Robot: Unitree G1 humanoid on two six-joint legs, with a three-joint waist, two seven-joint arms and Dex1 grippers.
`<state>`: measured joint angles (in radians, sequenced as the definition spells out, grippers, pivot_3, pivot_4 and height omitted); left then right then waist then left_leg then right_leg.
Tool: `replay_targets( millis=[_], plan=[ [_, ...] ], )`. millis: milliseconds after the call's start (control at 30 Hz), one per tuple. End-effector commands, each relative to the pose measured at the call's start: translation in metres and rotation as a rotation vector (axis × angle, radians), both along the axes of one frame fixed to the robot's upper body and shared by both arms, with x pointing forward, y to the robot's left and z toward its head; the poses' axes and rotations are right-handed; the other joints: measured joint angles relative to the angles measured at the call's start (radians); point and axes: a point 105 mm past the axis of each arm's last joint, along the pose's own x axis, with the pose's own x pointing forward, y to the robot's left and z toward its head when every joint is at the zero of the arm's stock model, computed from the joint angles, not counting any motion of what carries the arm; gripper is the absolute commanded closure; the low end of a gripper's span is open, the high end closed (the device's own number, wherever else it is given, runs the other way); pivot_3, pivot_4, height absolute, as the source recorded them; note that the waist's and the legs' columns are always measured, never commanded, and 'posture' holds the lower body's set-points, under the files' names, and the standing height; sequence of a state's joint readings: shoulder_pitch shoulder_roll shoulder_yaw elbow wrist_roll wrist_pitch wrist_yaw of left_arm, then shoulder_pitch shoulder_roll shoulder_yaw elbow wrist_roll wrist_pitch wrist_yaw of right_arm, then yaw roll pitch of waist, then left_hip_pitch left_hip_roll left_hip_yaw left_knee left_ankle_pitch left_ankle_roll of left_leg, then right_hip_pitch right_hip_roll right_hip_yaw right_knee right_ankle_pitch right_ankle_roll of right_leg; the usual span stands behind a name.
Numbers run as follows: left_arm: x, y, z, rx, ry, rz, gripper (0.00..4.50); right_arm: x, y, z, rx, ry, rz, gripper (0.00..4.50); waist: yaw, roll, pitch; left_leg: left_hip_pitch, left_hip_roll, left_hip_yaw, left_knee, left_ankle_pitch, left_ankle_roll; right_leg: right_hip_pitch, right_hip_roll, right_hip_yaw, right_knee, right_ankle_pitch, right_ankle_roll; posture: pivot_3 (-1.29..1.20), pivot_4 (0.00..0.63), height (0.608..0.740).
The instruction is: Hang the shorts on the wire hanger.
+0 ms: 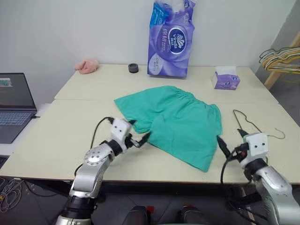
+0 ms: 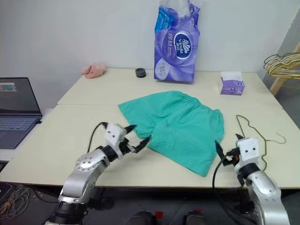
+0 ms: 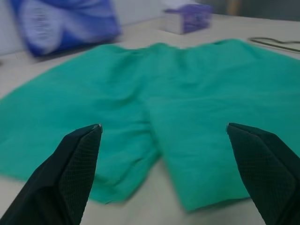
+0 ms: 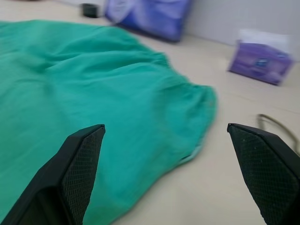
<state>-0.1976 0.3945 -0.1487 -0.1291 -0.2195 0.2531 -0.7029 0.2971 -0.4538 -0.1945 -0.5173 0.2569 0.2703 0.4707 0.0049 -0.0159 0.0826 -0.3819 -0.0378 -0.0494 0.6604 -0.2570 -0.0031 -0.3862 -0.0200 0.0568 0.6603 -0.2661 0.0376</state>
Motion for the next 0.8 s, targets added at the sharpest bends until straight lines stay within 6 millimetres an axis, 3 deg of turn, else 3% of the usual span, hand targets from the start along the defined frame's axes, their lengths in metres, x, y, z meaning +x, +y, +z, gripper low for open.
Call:
replay_targets(
  millis=[33, 100, 233, 433, 700, 800],
  plan=[
    [-0.018, -0.036, -0.004, 0.058, 0.097, -0.278, 0.0, -0.024, 0.022, 0.015, 0.011, 0.033, 0.184, 0.04, -0.014, 0.0, 0.0, 0.0, 0.0, 0.0, 0.0, 0.0, 0.0, 0.0, 0.0, 0.0, 0.0, 0.0, 0.0, -0.12, 0.046, 0.74],
    [-0.027, -0.05, -0.011, 0.092, 0.192, -0.408, 0.0, -0.039, 0.03, 0.015, 0.034, 0.109, 0.259, 0.04, -0.029, 0.0, 0.0, 0.0, 0.0, 0.0, 0.0, 0.0, 0.0, 0.0, 0.002, -0.001, 0.0, 0.0, 0.002, -0.16, 0.046, 0.74],
    [-0.032, -0.068, -0.024, 0.231, 0.219, -0.588, 0.0, -0.067, 0.035, 0.012, -0.001, 0.237, 0.365, 0.04, -0.058, 0.0, -0.001, -0.001, -0.001, -0.001, 0.0, -0.002, 0.002, 0.001, 0.002, -0.007, 0.0, -0.001, 0.005, -0.2, 0.047, 0.74],
    [-0.027, -0.088, -0.048, 0.336, 0.242, -0.643, 0.0, -0.069, 0.032, 0.013, -0.022, 0.232, 0.344, 0.04, -0.094, 0.0, -0.001, -0.001, 0.0, -0.003, 0.0, -0.004, 0.003, 0.001, 0.001, -0.008, -0.001, -0.002, 0.006, -0.24, 0.056, 0.74],
    [-0.022, -0.089, -0.073, 0.464, 0.186, -0.659, 0.0, -0.069, 0.033, 0.008, -0.031, 0.211, 0.343, 0.04, -0.097, 0.002, -0.003, 0.0, 0.0, -0.003, 0.001, -0.006, 0.002, 0.003, -0.001, -0.008, -0.003, -0.004, 0.008, -0.26, 0.062, 0.74],
    [-0.017, -0.089, -0.073, 0.457, 0.17, -0.638, 0.84, -0.067, 0.032, 0.007, -0.045, 0.203, 0.339, 0.0, -0.094, 0.002, -0.003, 0.002, -0.001, -0.005, 0.001, -0.006, 0.002, 0.007, -0.002, -0.009, -0.006, -0.003, 0.009, -0.25, 0.061, 0.74]
  ],
)
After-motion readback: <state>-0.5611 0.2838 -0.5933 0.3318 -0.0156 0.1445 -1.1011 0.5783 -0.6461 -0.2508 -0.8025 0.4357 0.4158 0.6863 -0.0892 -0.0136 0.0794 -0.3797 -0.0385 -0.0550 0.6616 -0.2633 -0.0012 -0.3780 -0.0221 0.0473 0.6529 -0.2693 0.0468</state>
